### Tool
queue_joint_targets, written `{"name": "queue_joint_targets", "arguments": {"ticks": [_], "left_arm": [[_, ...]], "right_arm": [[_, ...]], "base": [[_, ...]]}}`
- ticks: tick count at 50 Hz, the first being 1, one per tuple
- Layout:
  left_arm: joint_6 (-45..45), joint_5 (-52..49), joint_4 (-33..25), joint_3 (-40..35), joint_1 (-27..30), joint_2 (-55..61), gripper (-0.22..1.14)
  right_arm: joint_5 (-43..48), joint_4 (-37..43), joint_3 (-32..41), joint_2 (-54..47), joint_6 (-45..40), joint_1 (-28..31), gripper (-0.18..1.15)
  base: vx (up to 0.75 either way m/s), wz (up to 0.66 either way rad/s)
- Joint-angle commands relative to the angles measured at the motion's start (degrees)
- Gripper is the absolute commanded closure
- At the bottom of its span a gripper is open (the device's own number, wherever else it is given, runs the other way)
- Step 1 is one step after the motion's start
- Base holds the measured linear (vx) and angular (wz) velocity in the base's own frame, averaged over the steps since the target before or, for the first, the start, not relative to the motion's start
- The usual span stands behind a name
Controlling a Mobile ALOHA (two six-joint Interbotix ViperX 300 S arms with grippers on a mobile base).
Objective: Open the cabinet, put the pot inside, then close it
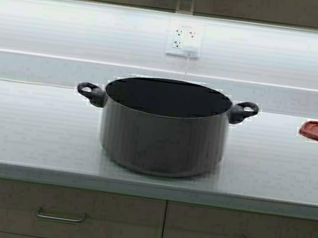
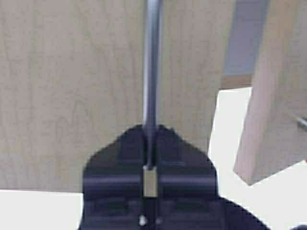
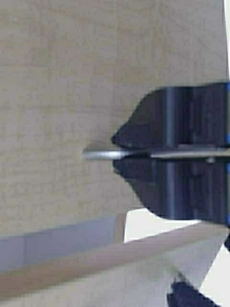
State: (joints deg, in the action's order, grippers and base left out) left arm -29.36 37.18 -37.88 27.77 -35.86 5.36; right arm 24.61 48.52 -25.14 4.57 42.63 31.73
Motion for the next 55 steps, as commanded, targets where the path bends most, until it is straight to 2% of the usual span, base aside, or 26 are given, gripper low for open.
{"name": "queue_joint_targets", "arguments": {"ticks": [1,9,18,32,51,55], "left_arm": [[0.62,0.26,0.00,2.02,-0.26,-5.01,0.89],[0.44,0.26,0.00,6.50,-0.35,-8.61,0.89],[-0.18,0.26,0.00,10.90,0.53,-11.78,0.89],[-0.35,0.26,0.00,16.35,3.16,-16.52,0.89],[-0.35,0.26,0.00,20.57,5.36,-21.27,0.89],[-0.79,0.70,0.09,21.01,5.45,-21.62,0.87]], "right_arm": [[-0.62,-0.26,-0.88,3.08,0.00,0.35,0.91],[-1.67,-1.23,-3.08,5.10,0.09,0.00,0.91],[-5.89,-4.92,-6.06,8.44,0.00,-3.34,0.91],[-10.63,-6.33,-9.93,13.71,-0.09,-7.73,0.91],[-11.87,-10.20,-13.18,18.11,-0.44,-13.10,0.91],[-12.04,-10.46,-13.36,18.54,-0.62,-13.36,0.87]], "base": [[-0.05,-0.04],[-0.07,-0.04],[-0.08,-0.02],[-0.11,0.01],[-0.08,-0.01],[-0.05,-0.02]]}}
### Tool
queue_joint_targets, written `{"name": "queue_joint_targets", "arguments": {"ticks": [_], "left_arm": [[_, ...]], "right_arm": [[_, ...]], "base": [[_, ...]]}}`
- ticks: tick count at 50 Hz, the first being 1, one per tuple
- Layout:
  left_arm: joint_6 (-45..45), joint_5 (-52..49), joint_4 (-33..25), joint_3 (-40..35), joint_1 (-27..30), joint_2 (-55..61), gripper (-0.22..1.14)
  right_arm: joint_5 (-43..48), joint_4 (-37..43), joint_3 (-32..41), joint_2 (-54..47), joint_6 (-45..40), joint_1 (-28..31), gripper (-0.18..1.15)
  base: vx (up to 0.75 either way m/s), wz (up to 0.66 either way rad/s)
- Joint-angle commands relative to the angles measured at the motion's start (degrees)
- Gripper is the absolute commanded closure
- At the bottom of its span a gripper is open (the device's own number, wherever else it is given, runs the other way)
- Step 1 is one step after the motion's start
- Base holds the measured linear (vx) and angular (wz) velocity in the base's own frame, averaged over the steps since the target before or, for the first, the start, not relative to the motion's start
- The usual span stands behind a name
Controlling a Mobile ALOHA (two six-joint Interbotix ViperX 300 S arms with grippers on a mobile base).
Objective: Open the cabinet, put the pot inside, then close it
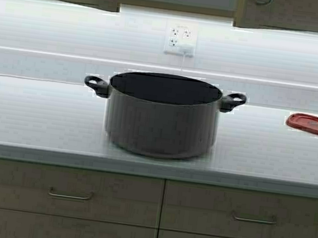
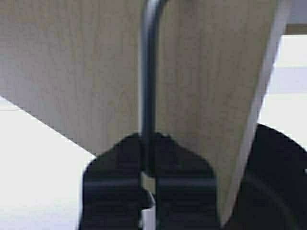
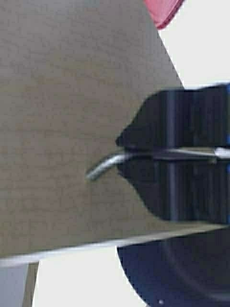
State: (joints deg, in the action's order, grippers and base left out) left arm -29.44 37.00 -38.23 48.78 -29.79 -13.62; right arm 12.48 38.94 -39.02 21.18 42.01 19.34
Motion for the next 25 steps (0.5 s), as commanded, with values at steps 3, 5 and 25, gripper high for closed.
{"name": "queue_joint_targets", "arguments": {"ticks": [3,5,25], "left_arm": [[-1.41,1.41,1.58,0.00,-0.35,-2.37,0.80],[-1.93,1.32,2.29,0.00,-0.35,-2.37,0.71],[-3.08,0.44,2.64,6.24,0.26,-8.79,-0.03]], "right_arm": [[-1.23,-0.97,0.79,1.93,0.00,-1.05,0.77],[-3.34,-0.97,0.79,1.93,0.00,-1.41,0.61],[-14.50,-5.27,-4.57,9.14,0.09,-4.92,-0.04]], "base": [[-0.04,-0.03],[-0.03,-0.03],[0.00,-0.01]]}}
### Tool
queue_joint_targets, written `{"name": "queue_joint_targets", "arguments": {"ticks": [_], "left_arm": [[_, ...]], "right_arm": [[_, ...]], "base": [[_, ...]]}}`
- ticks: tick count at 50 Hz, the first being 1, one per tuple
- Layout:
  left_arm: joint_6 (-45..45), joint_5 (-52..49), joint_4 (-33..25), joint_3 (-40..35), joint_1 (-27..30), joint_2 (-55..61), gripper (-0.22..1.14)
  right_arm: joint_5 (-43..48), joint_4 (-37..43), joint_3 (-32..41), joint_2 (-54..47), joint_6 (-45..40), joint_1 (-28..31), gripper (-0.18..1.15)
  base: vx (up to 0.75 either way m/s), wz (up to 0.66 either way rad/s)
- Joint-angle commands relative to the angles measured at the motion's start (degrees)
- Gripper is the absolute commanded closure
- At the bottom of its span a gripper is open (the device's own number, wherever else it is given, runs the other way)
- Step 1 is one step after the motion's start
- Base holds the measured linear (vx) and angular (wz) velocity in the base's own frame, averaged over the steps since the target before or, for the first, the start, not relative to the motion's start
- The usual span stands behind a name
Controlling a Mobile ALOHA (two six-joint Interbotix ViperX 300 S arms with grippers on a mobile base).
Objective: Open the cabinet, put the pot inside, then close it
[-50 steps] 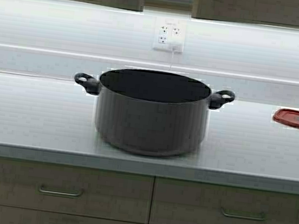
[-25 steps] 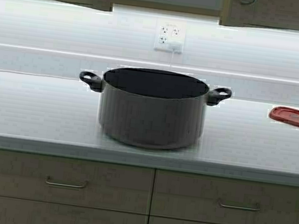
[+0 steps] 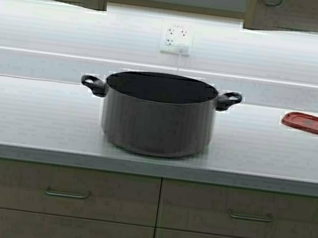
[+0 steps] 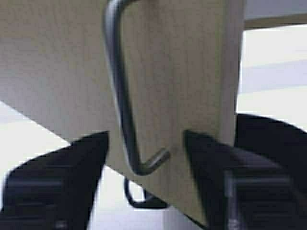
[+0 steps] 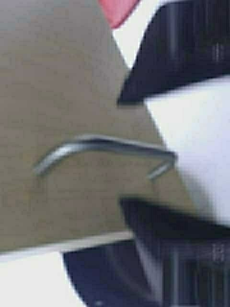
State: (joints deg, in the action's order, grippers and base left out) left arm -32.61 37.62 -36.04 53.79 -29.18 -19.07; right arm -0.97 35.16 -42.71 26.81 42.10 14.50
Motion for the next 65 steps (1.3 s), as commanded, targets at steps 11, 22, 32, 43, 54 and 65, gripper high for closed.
{"name": "queue_joint_targets", "arguments": {"ticks": [11,22,32,43,54,65], "left_arm": [[0.62,-6.68,0.35,3.60,-2.29,-9.23,0.36],[0.62,-9.76,0.44,0.70,-9.84,-8.96,1.00],[0.97,-9.32,0.44,-5.27,-13.80,-2.46,0.88],[6.59,-7.29,0.44,-14.24,-14.06,9.14,0.89],[9.23,-6.42,0.53,-19.42,-14.06,18.02,0.89],[12.30,-2.37,0.53,-21.36,-13.97,23.64,0.89]], "right_arm": [[-7.21,-1.76,-3.78,9.76,-0.35,0.44,0.04],[-8.53,-1.93,-2.29,8.70,-7.38,8.35,0.75],[0.70,-2.11,0.53,3.69,-9.05,15.82,0.91],[2.02,-2.72,9.40,-5.45,-12.57,16.96,0.90],[1.23,-4.39,16.96,-11.34,-12.74,17.14,0.90],[-0.79,-6.50,22.32,-15.56,-12.74,17.14,0.90]], "base": [[0.00,0.00],[0.00,0.00],[0.00,0.00],[0.00,0.00],[0.00,0.00],[0.00,0.00]]}}
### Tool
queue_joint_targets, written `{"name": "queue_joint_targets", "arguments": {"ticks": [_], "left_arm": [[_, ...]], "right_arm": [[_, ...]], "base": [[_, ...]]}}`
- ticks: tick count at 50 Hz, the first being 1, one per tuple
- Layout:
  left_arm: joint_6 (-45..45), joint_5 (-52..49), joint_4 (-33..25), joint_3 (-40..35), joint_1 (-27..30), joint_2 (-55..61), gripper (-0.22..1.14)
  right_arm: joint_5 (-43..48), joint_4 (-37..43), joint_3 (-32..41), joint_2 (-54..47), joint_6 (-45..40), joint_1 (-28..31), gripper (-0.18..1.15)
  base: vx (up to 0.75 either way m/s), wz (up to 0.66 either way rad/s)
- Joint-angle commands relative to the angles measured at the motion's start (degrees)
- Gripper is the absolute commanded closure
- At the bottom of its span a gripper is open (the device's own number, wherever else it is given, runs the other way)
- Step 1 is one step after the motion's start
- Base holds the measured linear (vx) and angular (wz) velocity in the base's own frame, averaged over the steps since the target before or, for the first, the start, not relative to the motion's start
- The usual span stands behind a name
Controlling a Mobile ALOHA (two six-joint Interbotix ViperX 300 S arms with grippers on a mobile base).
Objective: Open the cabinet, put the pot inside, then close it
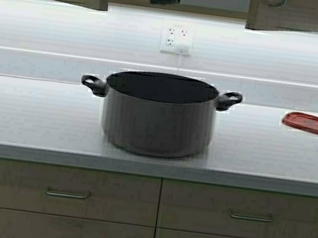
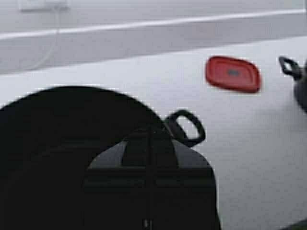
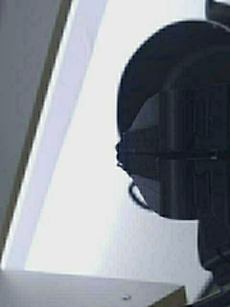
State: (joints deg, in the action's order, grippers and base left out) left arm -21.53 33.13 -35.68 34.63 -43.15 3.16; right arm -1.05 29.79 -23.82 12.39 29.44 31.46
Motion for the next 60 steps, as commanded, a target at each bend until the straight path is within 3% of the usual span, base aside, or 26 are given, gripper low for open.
{"name": "queue_joint_targets", "arguments": {"ticks": [1,19,41,60], "left_arm": [[1.41,2.20,0.18,-2.46,0.00,1.85,0.89],[2.02,2.55,0.18,-9.76,3.16,8.35,0.89],[1.67,-1.05,0.26,-16.88,9.67,12.74,0.89],[1.58,-1.67,0.35,-13.71,12.74,10.20,0.89]], "right_arm": [[-0.79,-1.23,3.69,-1.58,-0.09,0.26,0.90],[-0.97,-4.04,8.26,-9.23,-0.09,0.09,0.90],[-0.97,-4.13,9.58,-12.48,-0.18,-5.63,0.90],[-1.85,-4.75,5.10,-9.05,0.00,-10.81,0.90]], "base": [[0.00,0.00],[0.00,0.00],[0.00,0.00],[0.00,0.00]]}}
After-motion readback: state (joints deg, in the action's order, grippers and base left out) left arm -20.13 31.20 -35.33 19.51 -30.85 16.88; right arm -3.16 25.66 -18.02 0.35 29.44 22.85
